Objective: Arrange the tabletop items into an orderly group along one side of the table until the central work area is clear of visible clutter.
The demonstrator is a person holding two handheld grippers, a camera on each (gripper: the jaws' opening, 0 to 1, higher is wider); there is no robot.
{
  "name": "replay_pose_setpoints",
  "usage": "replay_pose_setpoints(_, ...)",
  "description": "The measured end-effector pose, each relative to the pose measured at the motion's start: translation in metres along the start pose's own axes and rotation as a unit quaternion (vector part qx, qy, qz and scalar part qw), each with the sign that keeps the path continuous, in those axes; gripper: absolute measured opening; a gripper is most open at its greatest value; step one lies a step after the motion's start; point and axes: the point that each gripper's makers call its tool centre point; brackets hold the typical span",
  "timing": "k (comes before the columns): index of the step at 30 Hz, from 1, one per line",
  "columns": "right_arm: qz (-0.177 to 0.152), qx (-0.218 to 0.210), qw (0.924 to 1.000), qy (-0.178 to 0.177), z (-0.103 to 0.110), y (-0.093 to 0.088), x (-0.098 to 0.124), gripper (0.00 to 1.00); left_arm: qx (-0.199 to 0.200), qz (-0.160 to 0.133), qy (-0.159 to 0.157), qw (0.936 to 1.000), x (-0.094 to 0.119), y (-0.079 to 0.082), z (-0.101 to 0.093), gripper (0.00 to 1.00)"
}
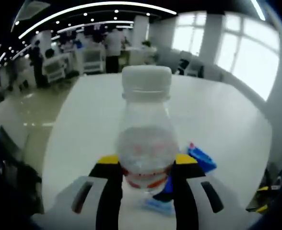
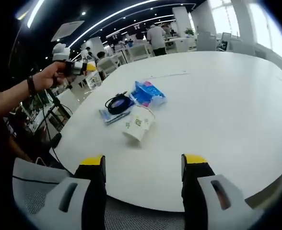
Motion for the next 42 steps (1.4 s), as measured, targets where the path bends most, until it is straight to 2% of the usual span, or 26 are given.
replay_pose_setpoints(3,0.004,0.000,1.0000,-0.001,0.000,-0.002,-0.001,0.64,0.015,-0.009,0.018,0.9997,-0.004,0.004,0.022,0.36)
replay_pose_setpoints(10,0.016,0.003,0.9999,-0.002,0.000,-0.006,-0.002,0.63,0.026,-0.026,0.050,0.9981,-0.018,0.012,0.054,0.36)
replay_pose_setpoints(17,0.027,0.007,0.9996,-0.004,-0.001,-0.011,-0.003,0.63,0.042,-0.051,0.080,0.9946,-0.041,0.019,0.085,0.37)
replay_pose_setpoints(21,0.034,0.009,0.9993,-0.006,-0.001,-0.013,-0.004,0.63,0.048,-0.062,0.097,0.9922,-0.051,0.016,0.099,0.37)
replay_pose_setpoints(24,0.039,0.011,0.9991,-0.006,-0.001,-0.015,-0.004,0.63,0.054,-0.068,0.110,0.9901,-0.058,0.005,0.108,0.36)
replay_pose_setpoints(31,0.045,0.015,0.9989,-0.005,0.000,-0.017,-0.004,0.63,0.041,-0.057,0.121,0.9901,-0.072,-0.016,0.120,0.37)
replay_pose_setpoints(37,0.041,0.017,0.9990,-0.009,-0.001,-0.015,-0.003,0.63,0.035,-0.067,0.111,0.9910,-0.078,-0.020,0.119,0.37)
replay_pose_setpoints(42,0.041,0.015,0.9990,-0.010,-0.002,-0.015,-0.003,0.63,0.028,-0.061,0.104,0.9923,-0.085,-0.027,0.118,0.37)
Point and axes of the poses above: the point that each gripper's makers call its tool centre point, and the gripper's own axes: x roughly backward along the fingers, z roughly to its left, y roughly out of its top, and after that the axes turned 14 degrees about x, right-handed
